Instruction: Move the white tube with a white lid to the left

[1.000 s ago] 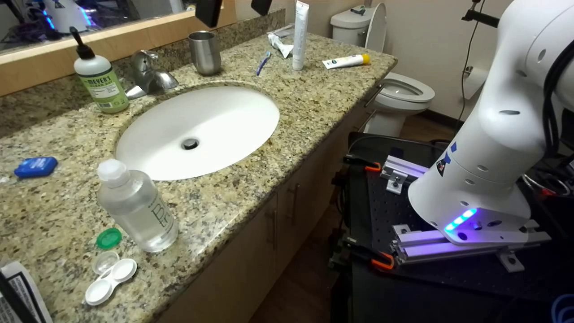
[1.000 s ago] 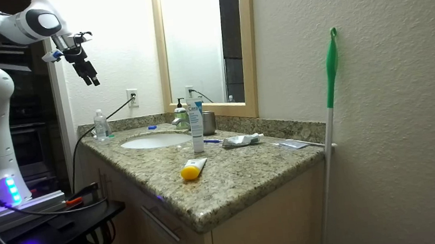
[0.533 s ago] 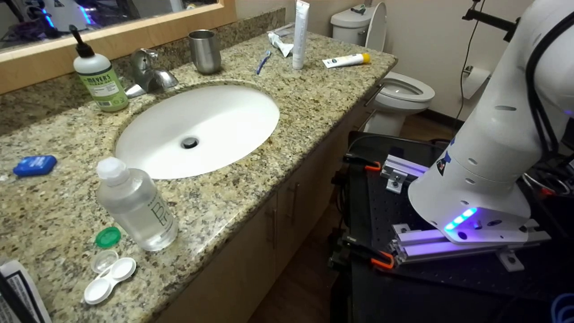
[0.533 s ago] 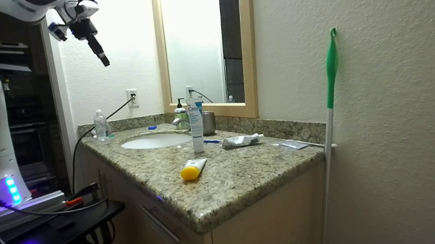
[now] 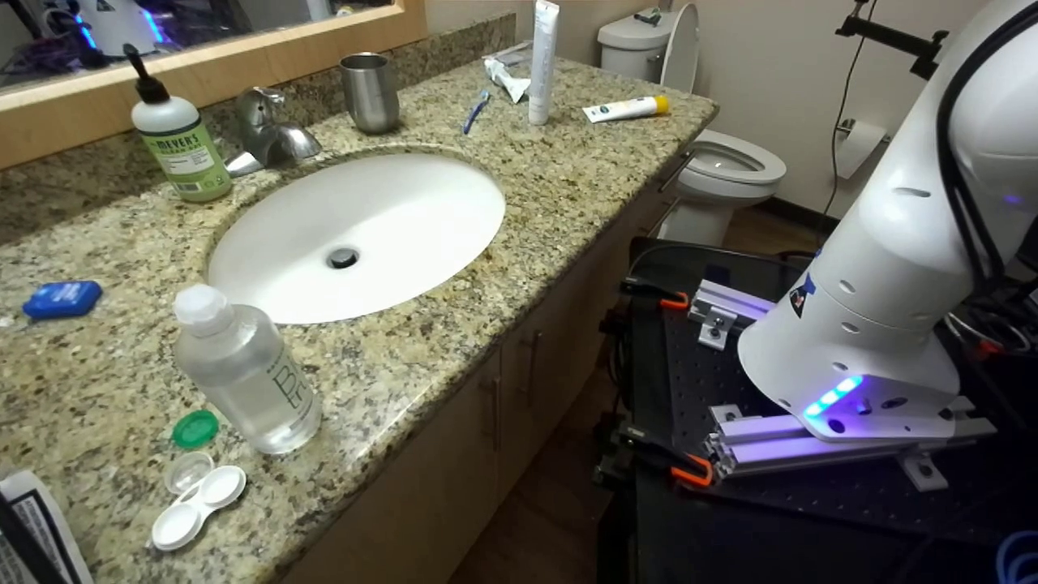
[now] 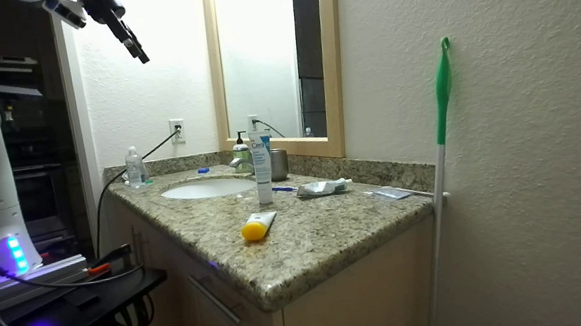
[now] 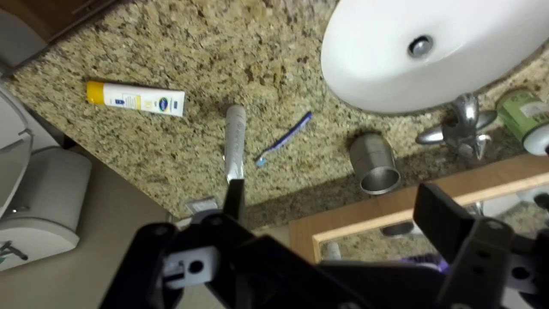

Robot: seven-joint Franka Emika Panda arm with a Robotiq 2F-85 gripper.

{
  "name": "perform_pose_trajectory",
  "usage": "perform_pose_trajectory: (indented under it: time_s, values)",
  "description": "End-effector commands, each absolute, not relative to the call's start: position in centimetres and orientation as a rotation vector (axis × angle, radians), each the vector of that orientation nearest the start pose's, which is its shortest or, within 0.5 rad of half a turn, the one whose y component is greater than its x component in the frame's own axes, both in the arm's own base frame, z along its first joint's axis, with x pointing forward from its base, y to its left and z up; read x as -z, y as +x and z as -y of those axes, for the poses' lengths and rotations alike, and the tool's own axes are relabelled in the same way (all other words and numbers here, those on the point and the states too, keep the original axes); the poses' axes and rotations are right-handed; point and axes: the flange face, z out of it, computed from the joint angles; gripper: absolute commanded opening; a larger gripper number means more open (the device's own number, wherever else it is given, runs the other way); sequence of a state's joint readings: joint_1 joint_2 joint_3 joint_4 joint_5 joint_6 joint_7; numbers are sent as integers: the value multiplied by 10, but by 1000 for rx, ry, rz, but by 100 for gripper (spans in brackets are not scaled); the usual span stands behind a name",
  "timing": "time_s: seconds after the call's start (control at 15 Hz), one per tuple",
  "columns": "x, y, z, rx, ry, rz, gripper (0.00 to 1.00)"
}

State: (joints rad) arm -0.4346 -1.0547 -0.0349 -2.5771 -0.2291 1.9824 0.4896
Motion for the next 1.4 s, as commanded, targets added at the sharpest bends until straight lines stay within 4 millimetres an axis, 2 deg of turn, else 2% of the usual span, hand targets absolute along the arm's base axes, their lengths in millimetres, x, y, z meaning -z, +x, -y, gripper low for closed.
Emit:
perform_pose_trajectory:
  time_s: [0.0,0.13,0.27,0.33,0.4,0.53,0.6,0.67,0.73,0.93,1.0,1.07,1.33]
  values:
    - [-563,227,120,430,-2929,-1379,100]
    - [-555,234,137,271,-2855,-1543,100]
    - [-548,236,160,270,-2786,-1720,100]
    - [-550,237,180,302,-2715,-1799,100]
    - [-564,228,219,392,-2661,-1876,100]
    - [-593,209,254,502,-2540,-1998,100]
    - [-571,218,218,453,-2630,-1890,100]
    - [-578,211,232,468,-2601,-1911,100]
    - [-578,212,233,466,-2603,-1904,100]
    - [-570,222,213,465,-2677,-1890,100]
    - [-567,222,209,456,-2689,-1945,100]
    - [-576,222,218,467,-2655,-1895,100]
    - [-576,222,217,470,-2655,-1900,100]
